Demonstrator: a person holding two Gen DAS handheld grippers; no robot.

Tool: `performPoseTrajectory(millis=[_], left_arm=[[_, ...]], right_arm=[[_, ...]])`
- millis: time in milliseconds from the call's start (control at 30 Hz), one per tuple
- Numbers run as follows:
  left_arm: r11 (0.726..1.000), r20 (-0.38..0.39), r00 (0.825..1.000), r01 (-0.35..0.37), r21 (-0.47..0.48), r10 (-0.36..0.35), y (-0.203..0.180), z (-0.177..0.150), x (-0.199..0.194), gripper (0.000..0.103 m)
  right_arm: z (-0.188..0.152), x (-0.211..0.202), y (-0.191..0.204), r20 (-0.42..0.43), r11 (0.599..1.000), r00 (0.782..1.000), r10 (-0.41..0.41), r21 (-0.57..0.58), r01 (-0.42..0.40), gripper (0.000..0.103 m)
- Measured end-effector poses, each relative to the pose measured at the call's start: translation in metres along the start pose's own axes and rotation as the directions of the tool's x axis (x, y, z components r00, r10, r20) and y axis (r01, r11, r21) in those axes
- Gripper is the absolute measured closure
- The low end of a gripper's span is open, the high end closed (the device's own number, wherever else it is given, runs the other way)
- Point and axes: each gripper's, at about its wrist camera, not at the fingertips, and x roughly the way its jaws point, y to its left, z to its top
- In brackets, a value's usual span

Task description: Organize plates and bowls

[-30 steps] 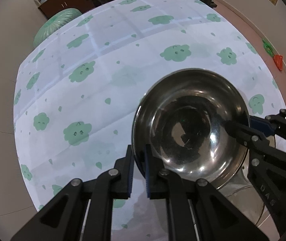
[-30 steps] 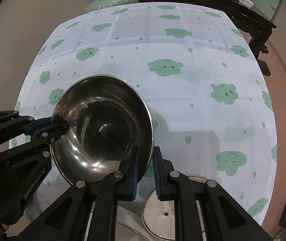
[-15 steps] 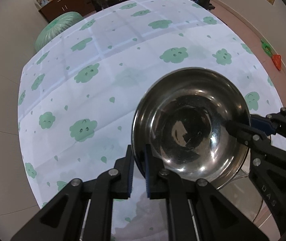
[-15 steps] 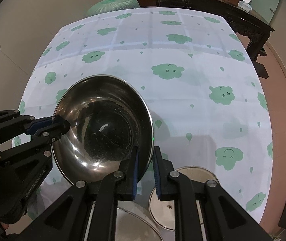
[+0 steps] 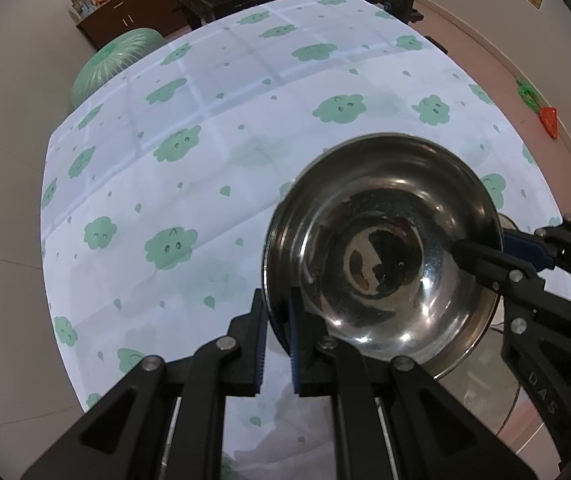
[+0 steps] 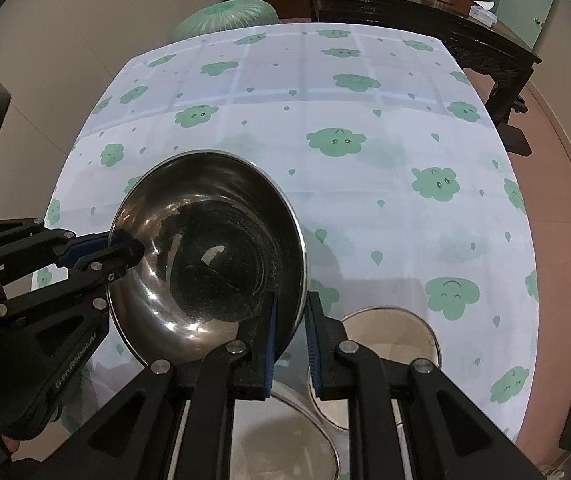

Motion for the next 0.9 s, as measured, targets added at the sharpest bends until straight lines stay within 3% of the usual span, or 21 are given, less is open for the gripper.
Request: performPoseTrajectory(millis=[900], left_arm=[[0.999,0.033,0.999,0.021,0.035,-0.023,-0.015,-0.039,-0.04,0.097]], right_arm=[[-0.045,-0.036,0.009,0.015,1.0,1.0,-0.014,0.025,0.013,0.088]])
